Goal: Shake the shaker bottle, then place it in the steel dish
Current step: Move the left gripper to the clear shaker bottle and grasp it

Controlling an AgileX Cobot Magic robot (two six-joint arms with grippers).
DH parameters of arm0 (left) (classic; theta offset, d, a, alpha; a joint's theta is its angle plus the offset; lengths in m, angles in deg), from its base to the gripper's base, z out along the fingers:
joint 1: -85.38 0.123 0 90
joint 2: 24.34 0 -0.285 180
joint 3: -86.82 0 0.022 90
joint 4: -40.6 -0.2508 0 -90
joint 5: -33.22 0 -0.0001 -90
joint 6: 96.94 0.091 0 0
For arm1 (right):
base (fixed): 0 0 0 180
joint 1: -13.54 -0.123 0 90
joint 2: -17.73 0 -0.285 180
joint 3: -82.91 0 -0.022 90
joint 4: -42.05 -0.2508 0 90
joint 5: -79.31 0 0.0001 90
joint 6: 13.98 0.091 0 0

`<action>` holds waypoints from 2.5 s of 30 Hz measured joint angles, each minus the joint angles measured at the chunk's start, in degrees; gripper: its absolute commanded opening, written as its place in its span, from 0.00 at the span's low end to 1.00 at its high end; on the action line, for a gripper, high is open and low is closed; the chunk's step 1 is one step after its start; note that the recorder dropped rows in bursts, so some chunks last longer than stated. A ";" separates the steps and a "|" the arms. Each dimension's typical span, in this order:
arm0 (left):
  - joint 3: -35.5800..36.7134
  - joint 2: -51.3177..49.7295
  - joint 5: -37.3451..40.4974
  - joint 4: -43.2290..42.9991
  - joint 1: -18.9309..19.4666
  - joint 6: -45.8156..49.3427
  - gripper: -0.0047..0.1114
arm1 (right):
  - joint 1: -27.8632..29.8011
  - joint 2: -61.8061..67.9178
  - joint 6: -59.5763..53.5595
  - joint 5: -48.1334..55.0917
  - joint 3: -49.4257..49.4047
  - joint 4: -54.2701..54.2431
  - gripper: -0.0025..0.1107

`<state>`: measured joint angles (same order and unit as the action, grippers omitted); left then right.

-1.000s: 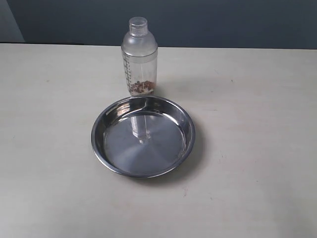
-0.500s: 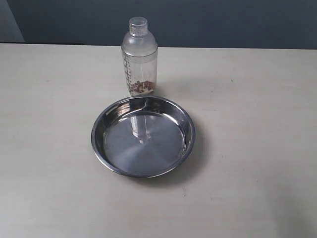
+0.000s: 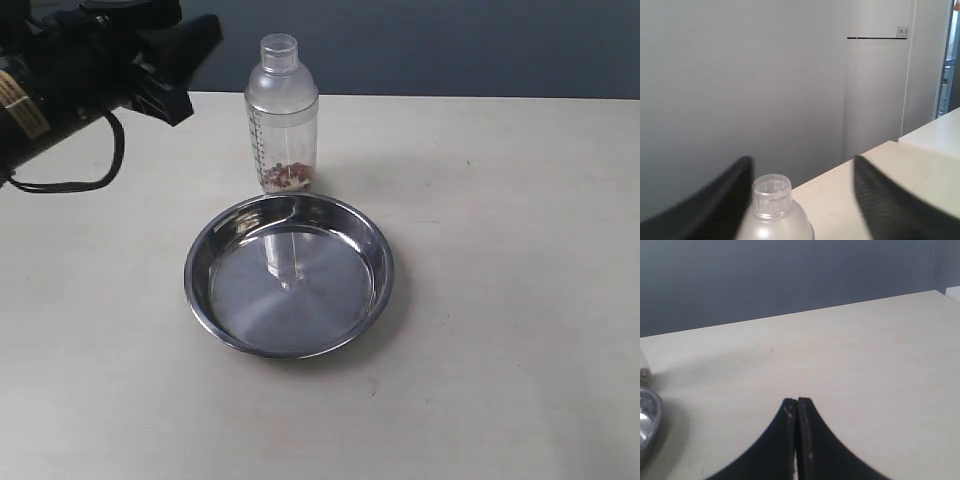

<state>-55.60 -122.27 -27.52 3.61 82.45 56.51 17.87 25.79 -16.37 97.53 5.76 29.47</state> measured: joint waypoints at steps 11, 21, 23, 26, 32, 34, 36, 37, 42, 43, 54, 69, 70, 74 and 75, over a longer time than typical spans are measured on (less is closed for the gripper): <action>-17.63 -25.97 -8.15 -6.13 0.47 -0.82 0.95 | 0.00 0.00 0.00 0.00 0.00 0.00 0.01; -31.73 -37.52 -8.58 -7.94 0.61 -6.28 0.95 | 0.00 0.00 0.00 0.00 0.00 0.00 0.01; -33.60 -39.22 -8.58 -9.74 0.61 -7.97 0.95 | 0.00 0.00 0.00 0.00 0.00 0.00 0.01; -35.17 -40.85 -8.58 -12.02 0.61 -8.86 0.95 | 0.00 0.00 0.00 0.00 0.00 0.00 0.01; -36.26 -43.74 -9.62 -13.12 0.61 -9.88 0.95 | 0.00 0.00 0.00 0.00 0.00 0.00 0.01; -36.26 -44.75 -9.62 -13.12 0.61 -10.05 0.95 | 0.00 0.00 0.00 0.00 0.00 0.00 0.01; -36.67 -46.08 -9.62 -13.27 0.61 -10.05 0.95 | 0.00 0.00 0.00 0.00 0.00 0.00 0.01; -37.43 -47.16 -9.50 -13.55 0.61 -10.27 0.95 | 0.00 0.00 0.00 0.00 0.00 0.00 0.01; -39.84 -49.59 -9.35 -14.15 0.49 -10.75 0.95 | 0.00 0.00 0.00 0.00 0.00 0.00 0.01; -40.29 -49.90 -9.39 -14.20 0.36 -10.79 0.95 | 0.00 0.00 0.00 0.00 0.00 0.00 0.01; -43.36 -50.83 -2.74 -14.57 -1.82 -10.89 0.95 | 0.00 0.00 0.00 0.00 0.00 0.00 0.01; -43.85 -50.83 -0.46 -14.32 -2.23 -11.75 0.38 | 0.00 0.00 0.00 0.00 0.00 0.00 0.01; -43.85 -50.95 -1.04 -14.62 -2.23 -11.75 0.31 | 0.00 0.00 0.00 0.00 0.00 0.00 0.01; -43.85 -51.09 -2.27 -15.47 -2.23 -11.87 0.07 | 0.00 0.00 0.00 0.00 0.00 0.00 0.01; -43.85 -51.09 -2.40 -15.60 -2.23 -11.98 0.04 | 0.00 0.00 0.00 0.00 0.00 0.00 0.01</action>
<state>-99.45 -173.36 -29.93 -11.99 80.22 44.53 17.87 25.79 -16.37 97.53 5.76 29.47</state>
